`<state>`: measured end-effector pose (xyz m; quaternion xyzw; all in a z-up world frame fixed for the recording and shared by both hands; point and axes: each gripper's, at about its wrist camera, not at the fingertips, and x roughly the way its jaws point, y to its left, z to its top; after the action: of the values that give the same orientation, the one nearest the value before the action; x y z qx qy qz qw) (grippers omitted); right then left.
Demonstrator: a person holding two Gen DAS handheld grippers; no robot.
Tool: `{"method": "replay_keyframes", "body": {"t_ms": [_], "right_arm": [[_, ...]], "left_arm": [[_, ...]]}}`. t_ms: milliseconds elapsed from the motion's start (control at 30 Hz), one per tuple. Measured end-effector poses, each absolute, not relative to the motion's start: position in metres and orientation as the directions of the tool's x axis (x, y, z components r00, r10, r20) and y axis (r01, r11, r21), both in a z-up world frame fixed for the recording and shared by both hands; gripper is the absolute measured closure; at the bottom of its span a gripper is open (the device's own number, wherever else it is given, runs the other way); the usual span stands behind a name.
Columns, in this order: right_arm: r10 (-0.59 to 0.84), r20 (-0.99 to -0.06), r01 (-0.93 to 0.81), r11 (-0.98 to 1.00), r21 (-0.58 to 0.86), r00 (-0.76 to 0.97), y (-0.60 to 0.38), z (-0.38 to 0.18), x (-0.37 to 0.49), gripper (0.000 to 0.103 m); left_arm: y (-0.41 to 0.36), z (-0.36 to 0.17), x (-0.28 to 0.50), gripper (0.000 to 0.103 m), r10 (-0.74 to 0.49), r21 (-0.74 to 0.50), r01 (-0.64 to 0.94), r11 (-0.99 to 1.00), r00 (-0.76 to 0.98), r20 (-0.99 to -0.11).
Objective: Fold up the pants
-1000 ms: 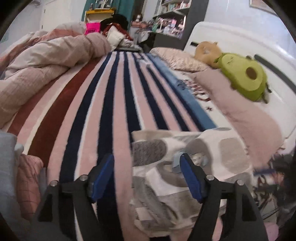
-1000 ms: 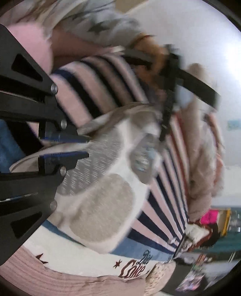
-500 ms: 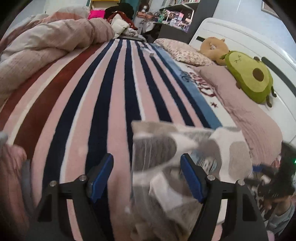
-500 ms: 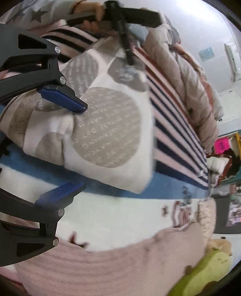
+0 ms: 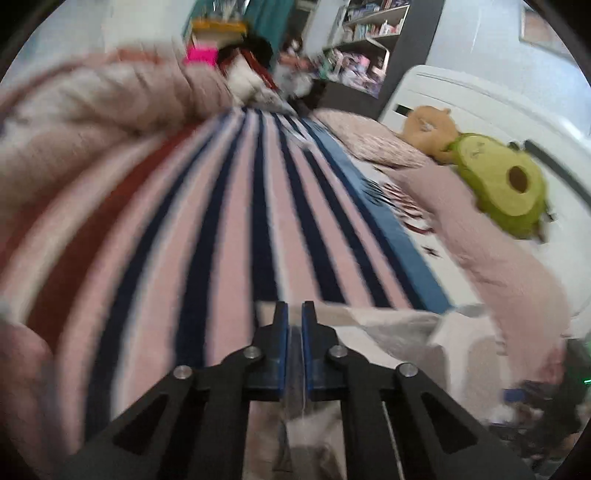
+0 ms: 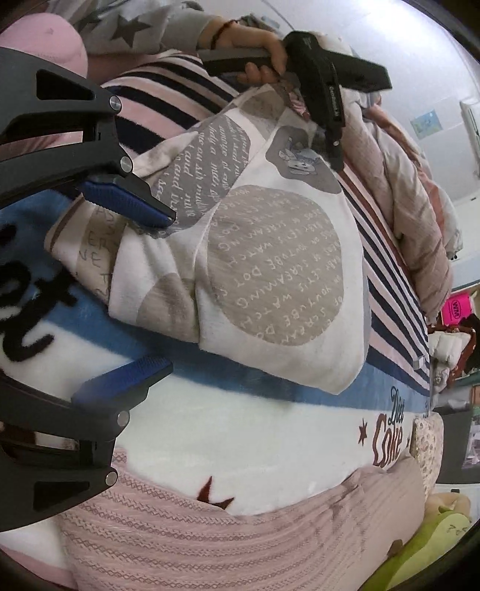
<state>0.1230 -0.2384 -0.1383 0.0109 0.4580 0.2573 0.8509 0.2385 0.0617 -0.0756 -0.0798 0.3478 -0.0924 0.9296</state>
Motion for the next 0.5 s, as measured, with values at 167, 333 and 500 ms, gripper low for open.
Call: {"method": "replay_keyframes", "body": {"t_ms": [167,333,500], "right_arm": [[0.447,-0.777,-0.427,0.867,0.255,0.443,-0.236,-0.137,0.126,0.035],[0.480,-0.745,-0.404,0.863,0.305,0.463,-0.245,-0.126,0.131,0.032],[0.502,-0.706,-0.379,0.859,0.343,0.500,-0.249,-0.116,0.142,0.029]], "left_arm": [[0.077,-0.081,0.239,0.097,-0.276,-0.288,0.102,0.952,0.691,-0.669],[0.074,-0.080,0.216,0.016,-0.291,-0.286,0.123,0.950,0.677,-0.676],[0.060,-0.089,0.207,0.015,-0.335,-0.303,0.158,0.940,0.605,-0.722]]}}
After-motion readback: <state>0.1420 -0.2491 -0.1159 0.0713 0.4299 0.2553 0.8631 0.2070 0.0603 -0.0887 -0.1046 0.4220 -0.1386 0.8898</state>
